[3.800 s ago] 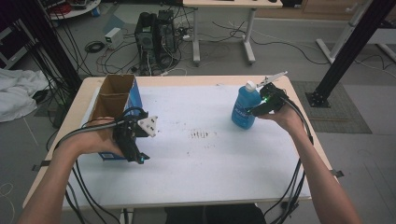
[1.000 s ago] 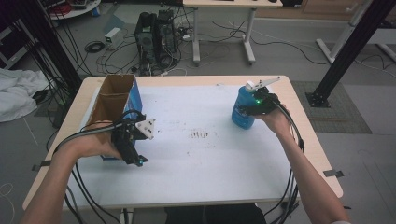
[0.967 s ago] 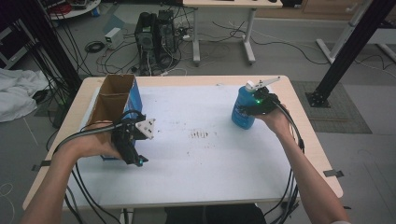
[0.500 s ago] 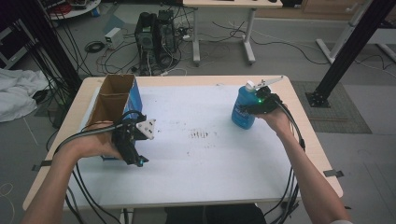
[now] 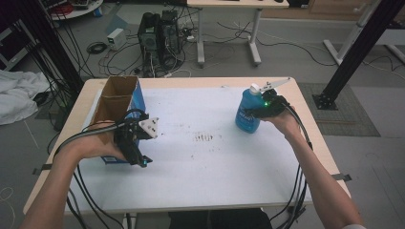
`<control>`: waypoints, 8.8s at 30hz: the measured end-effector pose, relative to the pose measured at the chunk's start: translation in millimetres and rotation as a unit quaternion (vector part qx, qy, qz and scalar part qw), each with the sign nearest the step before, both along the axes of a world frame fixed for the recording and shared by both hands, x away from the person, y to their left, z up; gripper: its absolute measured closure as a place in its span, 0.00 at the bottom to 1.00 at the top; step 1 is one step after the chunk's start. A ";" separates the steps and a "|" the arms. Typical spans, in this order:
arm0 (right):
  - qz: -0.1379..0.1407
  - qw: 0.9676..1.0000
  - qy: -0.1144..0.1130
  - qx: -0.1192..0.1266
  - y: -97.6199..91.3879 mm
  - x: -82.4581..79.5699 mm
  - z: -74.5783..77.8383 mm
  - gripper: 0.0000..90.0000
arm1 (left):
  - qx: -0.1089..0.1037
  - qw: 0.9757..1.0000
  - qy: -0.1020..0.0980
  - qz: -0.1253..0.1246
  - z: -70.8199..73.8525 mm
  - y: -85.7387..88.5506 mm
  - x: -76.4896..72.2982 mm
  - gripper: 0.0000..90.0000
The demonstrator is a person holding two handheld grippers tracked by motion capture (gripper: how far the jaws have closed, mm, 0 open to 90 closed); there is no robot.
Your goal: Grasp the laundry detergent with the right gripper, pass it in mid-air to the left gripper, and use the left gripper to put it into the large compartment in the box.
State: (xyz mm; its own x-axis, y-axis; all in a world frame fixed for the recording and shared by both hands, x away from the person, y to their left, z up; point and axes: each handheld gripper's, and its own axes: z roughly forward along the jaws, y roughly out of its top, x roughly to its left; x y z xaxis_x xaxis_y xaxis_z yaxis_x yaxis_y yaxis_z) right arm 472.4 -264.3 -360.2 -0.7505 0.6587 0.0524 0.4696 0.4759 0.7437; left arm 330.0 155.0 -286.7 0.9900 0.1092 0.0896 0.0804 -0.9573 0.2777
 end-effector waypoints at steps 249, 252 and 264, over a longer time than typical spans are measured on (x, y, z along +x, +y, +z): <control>0.159 0.958 -0.005 -0.241 -5.3 -78.8 26.3 0.15 | -0.031 0.953 -0.050 0.299 190.7 69.7 69.9 0.42; 0.160 0.956 -0.002 -0.247 -6.7 -79.5 23.9 0.15 | -0.029 0.951 -0.045 0.304 185.9 77.9 69.4 0.42; 0.156 0.955 0.004 -0.253 -5.0 -80.8 20.1 0.15 | -0.024 0.949 -0.027 0.312 160.2 94.6 71.8 0.42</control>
